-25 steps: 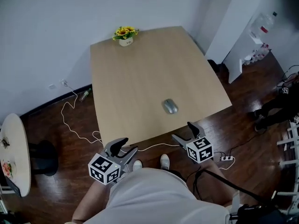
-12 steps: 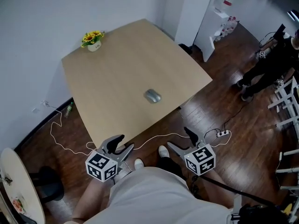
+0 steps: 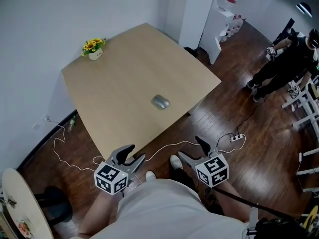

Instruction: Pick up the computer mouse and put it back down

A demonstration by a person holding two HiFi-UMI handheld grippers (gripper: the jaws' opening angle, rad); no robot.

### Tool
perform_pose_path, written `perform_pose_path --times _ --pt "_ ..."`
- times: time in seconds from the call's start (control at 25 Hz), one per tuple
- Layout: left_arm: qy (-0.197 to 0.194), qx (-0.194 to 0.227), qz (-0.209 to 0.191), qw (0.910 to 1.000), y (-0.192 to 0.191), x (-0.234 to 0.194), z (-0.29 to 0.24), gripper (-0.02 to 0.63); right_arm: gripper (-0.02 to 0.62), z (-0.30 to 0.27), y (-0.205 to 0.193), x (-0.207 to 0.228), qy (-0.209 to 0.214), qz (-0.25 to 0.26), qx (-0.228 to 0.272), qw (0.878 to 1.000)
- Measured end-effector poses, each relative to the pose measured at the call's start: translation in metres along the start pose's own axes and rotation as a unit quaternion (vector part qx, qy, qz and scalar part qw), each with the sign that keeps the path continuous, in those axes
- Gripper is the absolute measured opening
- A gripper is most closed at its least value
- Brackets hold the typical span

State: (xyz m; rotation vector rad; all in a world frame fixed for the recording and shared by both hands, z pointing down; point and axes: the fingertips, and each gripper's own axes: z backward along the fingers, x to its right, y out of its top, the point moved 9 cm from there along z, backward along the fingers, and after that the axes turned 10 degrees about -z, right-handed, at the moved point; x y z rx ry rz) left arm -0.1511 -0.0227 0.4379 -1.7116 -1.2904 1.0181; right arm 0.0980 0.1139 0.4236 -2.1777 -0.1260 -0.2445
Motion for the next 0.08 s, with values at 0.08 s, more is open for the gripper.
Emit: perform_pose_path --times 0.08 --pt "0.001 -0.001 -0.002 1.0 -0.0024 0.0016 0.0041 0.189 0.37 0.0004 -0.002 -0.0042 -0.001 0.0 -0.001 1.0"
